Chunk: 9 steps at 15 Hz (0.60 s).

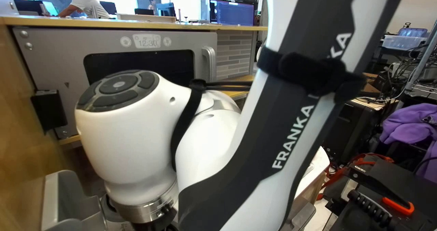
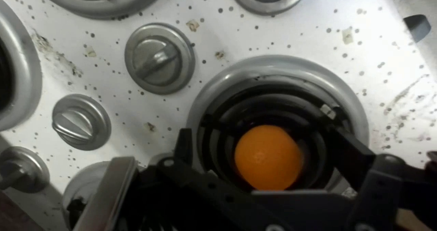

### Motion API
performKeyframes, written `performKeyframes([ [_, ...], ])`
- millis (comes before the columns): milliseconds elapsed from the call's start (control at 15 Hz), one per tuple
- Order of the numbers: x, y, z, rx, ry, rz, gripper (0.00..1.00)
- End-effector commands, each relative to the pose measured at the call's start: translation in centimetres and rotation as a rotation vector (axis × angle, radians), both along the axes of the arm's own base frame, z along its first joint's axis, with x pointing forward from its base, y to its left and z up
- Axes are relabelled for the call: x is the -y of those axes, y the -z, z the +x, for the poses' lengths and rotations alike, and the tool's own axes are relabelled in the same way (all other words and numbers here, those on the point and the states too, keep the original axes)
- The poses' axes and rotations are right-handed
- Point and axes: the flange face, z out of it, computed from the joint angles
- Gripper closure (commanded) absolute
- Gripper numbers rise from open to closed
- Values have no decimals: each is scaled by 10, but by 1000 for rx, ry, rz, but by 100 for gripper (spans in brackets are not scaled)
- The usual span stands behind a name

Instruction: Pick up the light orange toy from the top of the stove and put it in the sink.

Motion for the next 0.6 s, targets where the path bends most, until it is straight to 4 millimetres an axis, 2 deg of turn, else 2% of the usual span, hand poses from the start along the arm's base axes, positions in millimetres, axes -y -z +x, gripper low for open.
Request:
performKeyframes([
  [0,-16,11,0,-20,-91,19,0],
  [67,-18,13,-2,-35,-97,17,25],
  [133,-16,13,-1,-43,-104,10,28],
  [533,-11,-1,8,-55,-99,26,70],
])
